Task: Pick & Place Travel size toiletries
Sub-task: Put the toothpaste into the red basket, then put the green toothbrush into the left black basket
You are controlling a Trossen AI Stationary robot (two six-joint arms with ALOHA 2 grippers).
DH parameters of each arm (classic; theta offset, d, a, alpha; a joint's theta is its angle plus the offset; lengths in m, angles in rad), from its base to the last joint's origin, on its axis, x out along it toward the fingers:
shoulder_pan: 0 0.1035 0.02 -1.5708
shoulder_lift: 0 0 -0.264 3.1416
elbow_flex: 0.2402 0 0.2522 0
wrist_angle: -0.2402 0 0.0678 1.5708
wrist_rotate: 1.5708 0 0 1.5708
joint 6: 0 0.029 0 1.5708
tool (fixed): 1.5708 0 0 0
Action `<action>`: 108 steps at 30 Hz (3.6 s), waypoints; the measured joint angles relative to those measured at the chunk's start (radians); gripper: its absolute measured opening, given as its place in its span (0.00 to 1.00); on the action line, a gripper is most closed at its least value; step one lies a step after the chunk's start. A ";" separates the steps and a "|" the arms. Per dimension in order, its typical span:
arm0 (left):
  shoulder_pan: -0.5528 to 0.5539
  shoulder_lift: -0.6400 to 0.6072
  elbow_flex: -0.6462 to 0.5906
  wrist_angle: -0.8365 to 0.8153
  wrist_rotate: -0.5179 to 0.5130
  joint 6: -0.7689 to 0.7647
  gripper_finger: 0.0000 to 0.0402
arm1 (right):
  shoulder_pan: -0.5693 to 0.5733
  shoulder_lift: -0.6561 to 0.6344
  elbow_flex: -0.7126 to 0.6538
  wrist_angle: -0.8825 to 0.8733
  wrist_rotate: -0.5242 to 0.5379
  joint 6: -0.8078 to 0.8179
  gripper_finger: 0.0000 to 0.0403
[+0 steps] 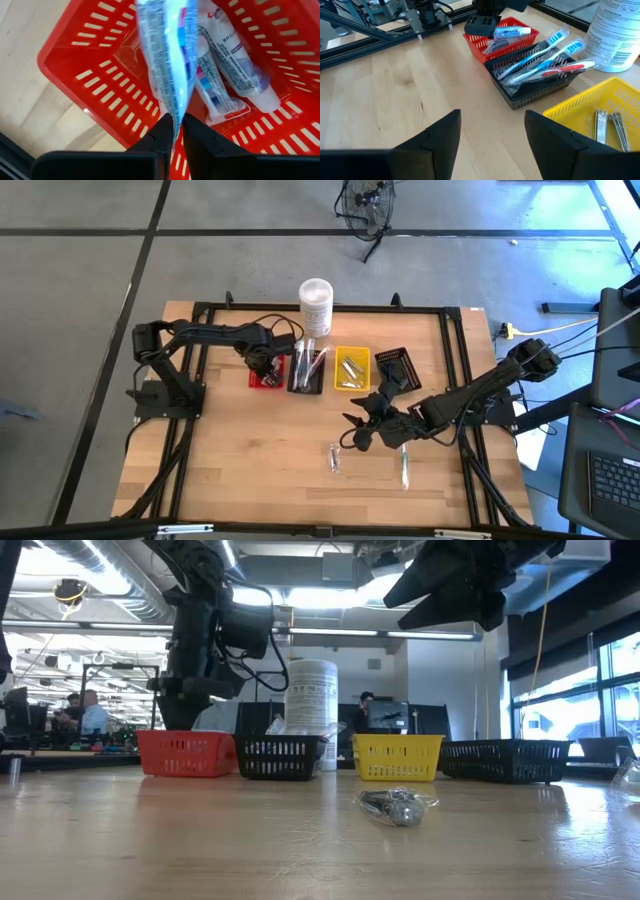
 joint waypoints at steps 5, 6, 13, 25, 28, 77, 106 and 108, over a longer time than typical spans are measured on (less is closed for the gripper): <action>-0.001 0.002 0.000 -0.001 -0.003 0.001 0.14 | 0.000 0.000 0.000 0.000 0.000 0.000 0.57; -0.001 0.002 0.000 -0.001 -0.004 0.000 0.15 | 0.000 0.000 0.000 0.000 0.000 0.000 0.57; -0.017 -0.002 0.000 -0.031 -0.022 0.038 0.22 | 0.000 0.000 0.000 -0.001 -0.094 0.008 0.58; -0.142 -0.125 0.012 -0.165 -0.116 -0.030 0.23 | 0.034 0.000 0.000 -0.165 -0.280 0.292 0.50; -0.204 -0.182 0.012 -0.137 -0.152 -0.055 0.23 | 0.053 0.000 0.000 -0.255 -0.335 0.390 0.47; -0.795 -0.191 0.012 0.422 -0.379 -0.167 0.23 | 0.172 0.202 -0.026 -0.612 -0.680 1.070 0.21; -0.793 -0.165 0.011 0.426 -0.509 -0.311 0.23 | 0.022 0.184 0.221 -0.455 -0.108 0.481 0.09; -0.793 -0.162 0.011 0.427 -0.510 -0.312 0.23 | -0.008 0.184 0.251 -0.419 -0.083 0.389 0.09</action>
